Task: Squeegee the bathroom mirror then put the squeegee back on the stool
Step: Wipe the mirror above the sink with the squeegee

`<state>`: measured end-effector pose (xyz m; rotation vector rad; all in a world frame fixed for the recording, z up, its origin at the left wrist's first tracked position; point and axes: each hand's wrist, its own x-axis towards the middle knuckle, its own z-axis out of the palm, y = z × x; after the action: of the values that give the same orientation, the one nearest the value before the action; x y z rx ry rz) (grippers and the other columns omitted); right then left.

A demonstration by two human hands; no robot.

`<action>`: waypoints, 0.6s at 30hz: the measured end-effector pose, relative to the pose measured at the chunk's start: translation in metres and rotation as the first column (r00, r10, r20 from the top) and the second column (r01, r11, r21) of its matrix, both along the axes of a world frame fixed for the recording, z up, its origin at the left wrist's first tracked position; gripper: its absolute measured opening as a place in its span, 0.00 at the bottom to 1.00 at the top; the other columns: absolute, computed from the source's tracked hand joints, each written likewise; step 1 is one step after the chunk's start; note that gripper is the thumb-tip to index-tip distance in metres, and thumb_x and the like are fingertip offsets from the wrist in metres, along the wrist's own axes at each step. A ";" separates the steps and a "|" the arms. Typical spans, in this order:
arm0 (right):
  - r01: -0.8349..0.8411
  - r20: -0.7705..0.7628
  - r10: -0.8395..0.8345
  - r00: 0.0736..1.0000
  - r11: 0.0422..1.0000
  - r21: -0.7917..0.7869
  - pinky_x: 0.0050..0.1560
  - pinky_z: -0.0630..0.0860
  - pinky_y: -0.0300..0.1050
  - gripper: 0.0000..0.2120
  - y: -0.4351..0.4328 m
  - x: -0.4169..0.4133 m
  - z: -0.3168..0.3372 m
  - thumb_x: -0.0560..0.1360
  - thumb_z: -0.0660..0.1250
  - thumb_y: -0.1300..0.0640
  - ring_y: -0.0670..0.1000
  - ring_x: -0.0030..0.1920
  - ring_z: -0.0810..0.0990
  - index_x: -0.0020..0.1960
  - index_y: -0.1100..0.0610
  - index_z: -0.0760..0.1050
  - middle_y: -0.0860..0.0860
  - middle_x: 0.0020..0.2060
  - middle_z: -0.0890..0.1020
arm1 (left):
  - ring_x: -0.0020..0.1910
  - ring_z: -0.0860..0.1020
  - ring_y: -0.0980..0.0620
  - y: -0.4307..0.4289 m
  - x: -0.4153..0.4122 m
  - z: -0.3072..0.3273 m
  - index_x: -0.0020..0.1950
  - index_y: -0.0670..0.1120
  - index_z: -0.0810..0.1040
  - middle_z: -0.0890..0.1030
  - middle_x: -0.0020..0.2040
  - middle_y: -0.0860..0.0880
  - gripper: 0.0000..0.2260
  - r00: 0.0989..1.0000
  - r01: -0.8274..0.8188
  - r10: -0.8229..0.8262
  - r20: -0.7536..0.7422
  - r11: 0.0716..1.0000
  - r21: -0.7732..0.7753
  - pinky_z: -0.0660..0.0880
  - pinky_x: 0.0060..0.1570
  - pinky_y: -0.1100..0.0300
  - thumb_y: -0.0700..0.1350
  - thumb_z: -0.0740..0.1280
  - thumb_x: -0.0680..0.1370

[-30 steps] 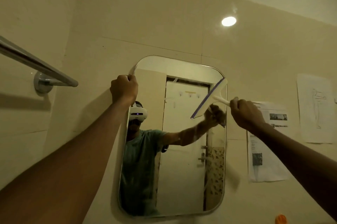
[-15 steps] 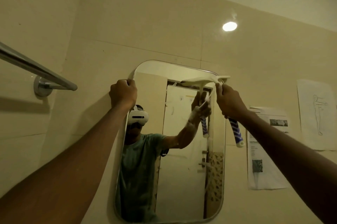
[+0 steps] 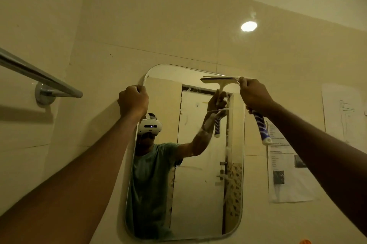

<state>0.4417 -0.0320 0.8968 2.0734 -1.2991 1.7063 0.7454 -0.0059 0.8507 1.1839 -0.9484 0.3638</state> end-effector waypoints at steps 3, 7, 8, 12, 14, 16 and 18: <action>-0.017 0.035 0.017 0.999 1.000 0.010 0.27 0.74 0.44 0.20 -0.012 0.003 -0.020 0.84 0.48 0.50 0.49 0.26 0.73 0.51 0.61 0.73 0.53 0.31 0.74 | 0.44 0.80 0.40 -0.003 0.002 0.001 0.48 0.37 0.81 0.82 0.44 0.38 0.19 1.000 -0.010 0.010 0.014 1.000 0.006 0.75 0.45 0.53 0.46 0.54 0.82; -0.040 0.042 0.035 0.999 0.991 0.125 0.26 0.75 0.44 0.19 -0.006 -0.006 -0.093 0.84 0.48 0.50 0.49 0.24 0.72 0.46 0.59 0.72 0.53 0.29 0.74 | 0.48 0.81 0.39 -0.004 0.002 0.002 0.50 0.37 0.81 0.83 0.47 0.37 0.19 1.000 -0.020 0.020 0.012 1.000 -0.007 0.77 0.50 0.50 0.47 0.54 0.82; -0.055 0.036 0.050 0.998 0.984 0.172 0.23 0.74 0.41 0.19 0.001 -0.010 -0.112 0.84 0.49 0.50 0.48 0.23 0.72 0.45 0.59 0.72 0.53 0.28 0.74 | 0.48 0.81 0.39 -0.003 0.001 0.002 0.51 0.36 0.81 0.83 0.48 0.37 0.19 1.000 -0.019 0.019 0.010 1.000 -0.001 0.76 0.51 0.50 0.47 0.54 0.82; -0.048 0.003 0.049 0.999 0.952 0.303 0.20 0.71 0.37 0.20 0.026 -0.019 -0.131 0.83 0.50 0.48 0.48 0.24 0.72 0.43 0.57 0.72 0.53 0.28 0.74 | 0.48 0.80 0.38 0.002 0.001 0.002 0.50 0.36 0.80 0.82 0.48 0.36 0.19 1.000 -0.017 0.017 0.014 1.000 0.009 0.77 0.51 0.49 0.47 0.54 0.82; -0.031 0.017 0.028 0.999 0.965 0.261 0.22 0.72 0.38 0.20 0.026 -0.017 -0.096 0.83 0.51 0.48 0.48 0.24 0.71 0.40 0.57 0.71 0.52 0.28 0.73 | 0.47 0.81 0.38 0.002 0.001 0.001 0.49 0.37 0.80 0.83 0.46 0.37 0.19 1.000 -0.016 0.016 0.017 1.000 0.002 0.79 0.51 0.48 0.47 0.54 0.82; -0.017 0.054 0.009 0.999 0.987 0.161 0.24 0.72 0.40 0.21 0.023 -0.011 -0.051 0.84 0.51 0.49 0.48 0.24 0.71 0.38 0.58 0.70 0.53 0.28 0.73 | 0.45 0.81 0.38 0.001 0.002 0.000 0.47 0.37 0.80 0.83 0.44 0.37 0.19 1.000 -0.010 0.010 0.025 1.000 -0.001 0.79 0.50 0.47 0.48 0.55 0.82; -0.010 0.076 0.002 0.997 0.994 0.106 0.25 0.71 0.40 0.21 0.021 -0.004 -0.016 0.83 0.51 0.48 0.49 0.25 0.72 0.37 0.58 0.69 0.53 0.30 0.73 | 0.45 0.81 0.38 0.000 0.004 0.000 0.46 0.37 0.80 0.83 0.43 0.37 0.19 1.000 -0.007 0.007 0.031 1.000 -0.001 0.79 0.50 0.46 0.49 0.55 0.82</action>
<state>0.4378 -0.0111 0.8811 2.0893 -1.4371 1.7713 0.7498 -0.0060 0.8506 1.1834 -0.9709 0.3888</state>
